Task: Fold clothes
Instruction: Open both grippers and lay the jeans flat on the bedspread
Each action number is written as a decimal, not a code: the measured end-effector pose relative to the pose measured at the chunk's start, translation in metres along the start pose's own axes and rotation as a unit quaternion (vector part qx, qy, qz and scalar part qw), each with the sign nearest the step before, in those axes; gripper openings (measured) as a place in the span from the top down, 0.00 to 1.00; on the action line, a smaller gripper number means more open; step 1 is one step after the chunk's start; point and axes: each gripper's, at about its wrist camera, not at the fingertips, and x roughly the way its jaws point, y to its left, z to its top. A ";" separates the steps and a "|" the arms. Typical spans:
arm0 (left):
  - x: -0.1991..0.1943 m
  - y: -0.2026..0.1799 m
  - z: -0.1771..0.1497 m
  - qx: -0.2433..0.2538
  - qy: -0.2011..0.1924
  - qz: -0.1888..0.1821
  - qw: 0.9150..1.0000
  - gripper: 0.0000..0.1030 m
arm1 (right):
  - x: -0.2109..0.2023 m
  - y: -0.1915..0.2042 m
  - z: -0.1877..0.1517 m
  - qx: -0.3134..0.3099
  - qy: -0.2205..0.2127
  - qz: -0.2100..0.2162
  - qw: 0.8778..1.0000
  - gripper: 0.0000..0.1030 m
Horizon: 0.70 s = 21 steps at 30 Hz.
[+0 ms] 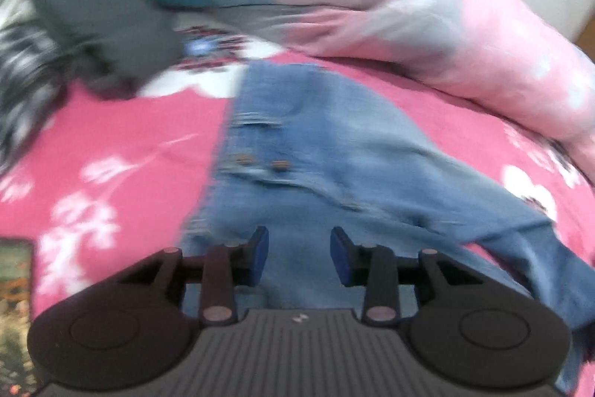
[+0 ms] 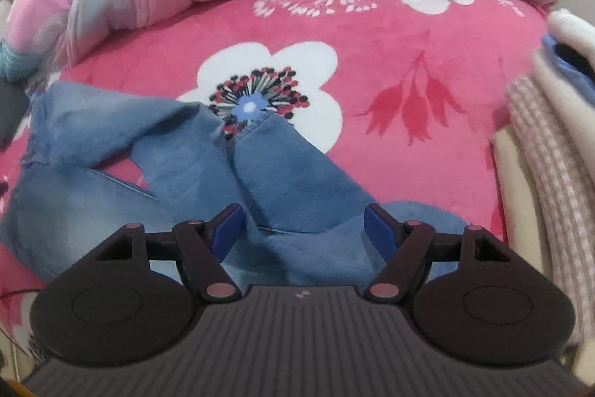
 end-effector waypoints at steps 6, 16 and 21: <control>0.037 -0.064 -0.007 0.080 0.032 -0.055 0.995 0.60 | 0.039 0.005 0.020 -0.083 0.033 0.072 0.993 0.17; 0.086 -0.083 -0.042 0.146 0.024 -0.029 0.989 0.63 | 0.100 0.036 0.038 -0.222 0.102 0.056 0.968 0.95; 0.083 -0.083 -0.044 0.141 0.022 -0.027 0.989 0.63 | 0.052 0.057 0.096 -0.285 -0.018 -0.027 0.958 0.98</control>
